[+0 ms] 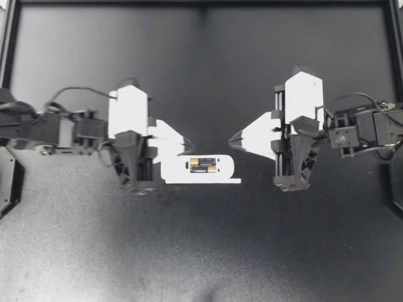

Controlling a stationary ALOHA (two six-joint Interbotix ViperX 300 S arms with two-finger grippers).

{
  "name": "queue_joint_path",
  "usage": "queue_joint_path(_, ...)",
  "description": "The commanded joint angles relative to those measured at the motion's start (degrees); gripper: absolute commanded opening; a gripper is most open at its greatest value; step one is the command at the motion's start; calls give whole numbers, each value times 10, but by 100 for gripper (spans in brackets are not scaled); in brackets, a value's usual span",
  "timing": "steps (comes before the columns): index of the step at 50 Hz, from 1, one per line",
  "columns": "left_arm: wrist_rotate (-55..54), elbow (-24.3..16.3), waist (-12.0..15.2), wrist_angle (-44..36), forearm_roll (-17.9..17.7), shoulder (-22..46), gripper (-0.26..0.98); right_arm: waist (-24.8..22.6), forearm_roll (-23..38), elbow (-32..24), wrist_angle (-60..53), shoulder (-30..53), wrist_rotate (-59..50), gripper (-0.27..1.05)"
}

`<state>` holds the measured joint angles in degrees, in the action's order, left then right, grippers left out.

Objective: Place the battery into the slot of the remote controller.

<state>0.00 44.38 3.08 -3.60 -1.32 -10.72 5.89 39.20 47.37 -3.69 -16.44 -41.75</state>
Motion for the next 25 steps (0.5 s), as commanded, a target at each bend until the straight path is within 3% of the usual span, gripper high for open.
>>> queue_joint_path(1, -1, 2, 2, -16, 1, -26, -16, 2, 0, -18, -10, 1, 1, -8)
queue_joint_path(25, 2, 32, 2, -51, 0, -47, -16, 2, 0, -33, -10, 25, 0, -8)
